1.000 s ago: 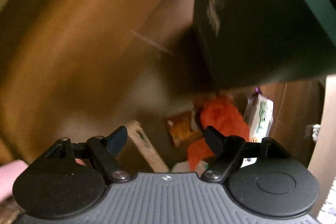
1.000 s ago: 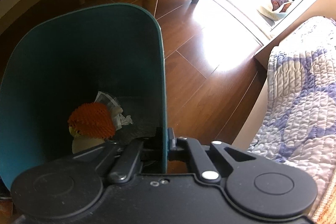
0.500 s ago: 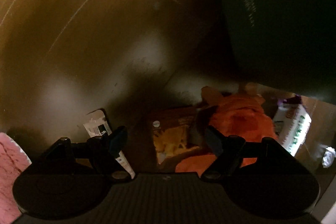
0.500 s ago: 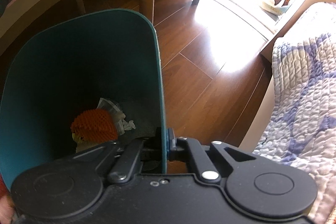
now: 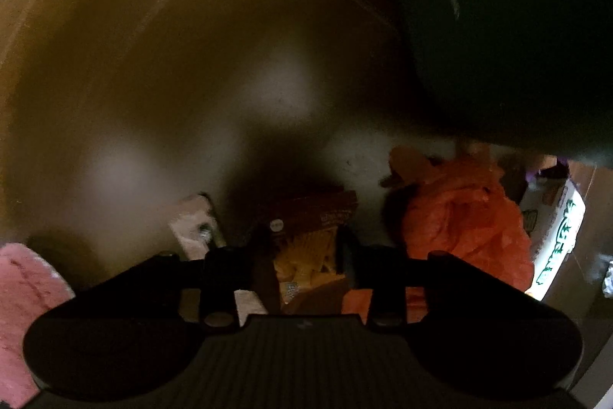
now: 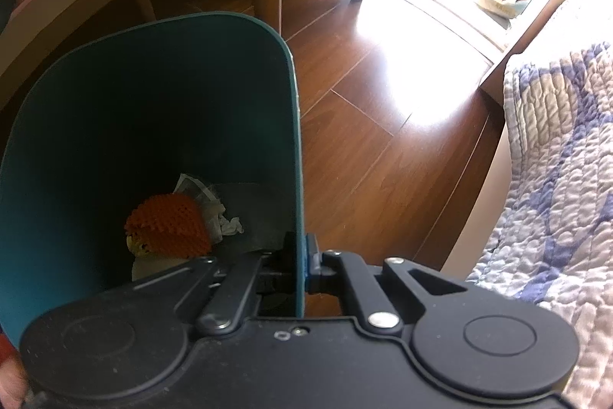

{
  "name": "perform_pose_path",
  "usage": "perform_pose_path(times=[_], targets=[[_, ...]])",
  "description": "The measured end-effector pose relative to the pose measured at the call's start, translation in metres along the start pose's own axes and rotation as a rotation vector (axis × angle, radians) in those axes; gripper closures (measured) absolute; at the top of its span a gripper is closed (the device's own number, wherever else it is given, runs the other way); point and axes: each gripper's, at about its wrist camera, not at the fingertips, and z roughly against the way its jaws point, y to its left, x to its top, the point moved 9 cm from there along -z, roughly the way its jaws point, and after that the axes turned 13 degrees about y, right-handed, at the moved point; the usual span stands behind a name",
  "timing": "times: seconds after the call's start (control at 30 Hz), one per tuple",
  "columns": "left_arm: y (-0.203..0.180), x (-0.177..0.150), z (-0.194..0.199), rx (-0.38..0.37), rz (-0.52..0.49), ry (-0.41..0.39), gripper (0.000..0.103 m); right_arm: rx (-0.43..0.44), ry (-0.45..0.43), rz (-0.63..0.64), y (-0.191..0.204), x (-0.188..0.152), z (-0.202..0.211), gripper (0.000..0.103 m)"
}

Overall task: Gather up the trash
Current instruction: 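Lower the left tool to the brown snack packet and close on it, then lift the snack packet over the bin and open the left tool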

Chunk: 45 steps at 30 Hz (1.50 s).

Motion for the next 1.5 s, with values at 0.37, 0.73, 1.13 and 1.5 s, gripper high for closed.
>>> perform_pose_path(times=[0.37,0.73,1.13,1.5], targets=[[0.047,0.002,0.13,0.111,-0.112,-0.185,0.066,-0.145,-0.043,0.148,0.04,-0.005,0.029,0.101],[0.032,-0.033,0.323,-0.131,-0.106,-0.539,0.066,-0.24,-0.03,0.226,0.076,-0.02,0.046,0.099],[-0.047,-0.033,0.31,-0.382,-0.128,-0.347,0.066,-0.28,0.005,0.212,0.097,-0.022,0.046,0.098],[-0.073,-0.031,0.261,-0.295,-0.206,-0.238,0.066,-0.267,0.036,0.172,0.087,-0.027,0.044,0.096]])
